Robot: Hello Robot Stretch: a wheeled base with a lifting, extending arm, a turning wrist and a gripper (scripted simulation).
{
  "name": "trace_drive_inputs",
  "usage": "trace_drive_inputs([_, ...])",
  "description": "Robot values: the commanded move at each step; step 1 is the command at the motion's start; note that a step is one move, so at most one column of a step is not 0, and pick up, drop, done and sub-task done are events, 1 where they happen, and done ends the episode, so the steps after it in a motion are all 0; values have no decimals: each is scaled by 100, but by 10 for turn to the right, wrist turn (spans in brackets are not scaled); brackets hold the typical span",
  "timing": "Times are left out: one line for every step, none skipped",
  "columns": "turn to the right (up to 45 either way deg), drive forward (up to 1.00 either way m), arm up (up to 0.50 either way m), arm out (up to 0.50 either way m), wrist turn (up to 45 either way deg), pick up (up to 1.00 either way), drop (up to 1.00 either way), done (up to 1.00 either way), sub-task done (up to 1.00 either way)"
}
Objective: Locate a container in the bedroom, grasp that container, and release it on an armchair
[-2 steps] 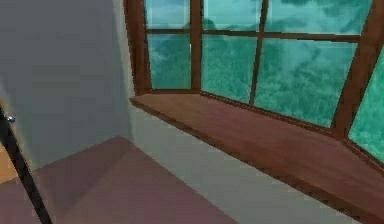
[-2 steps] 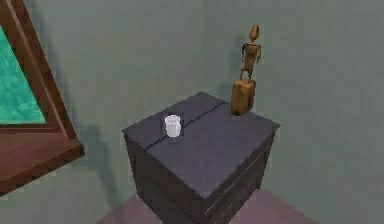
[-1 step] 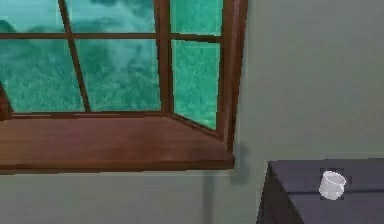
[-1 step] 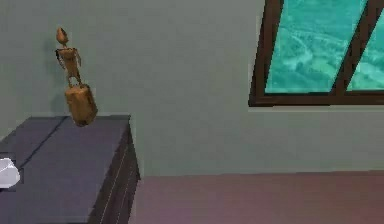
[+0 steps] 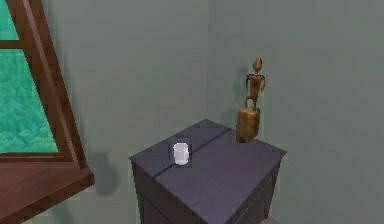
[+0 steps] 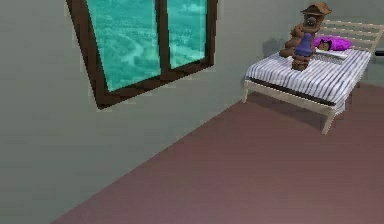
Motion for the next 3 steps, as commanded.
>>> trace_drive_inputs([30, 0, 0, 0, 0, 0, 0, 0, 0])
trace_drive_inputs([0, 35, 0, 0, 0, 0, 0, 0, 0])
trace_drive_inputs([-450, 0, 0, 0, 0, 0, 0, 0, 0])
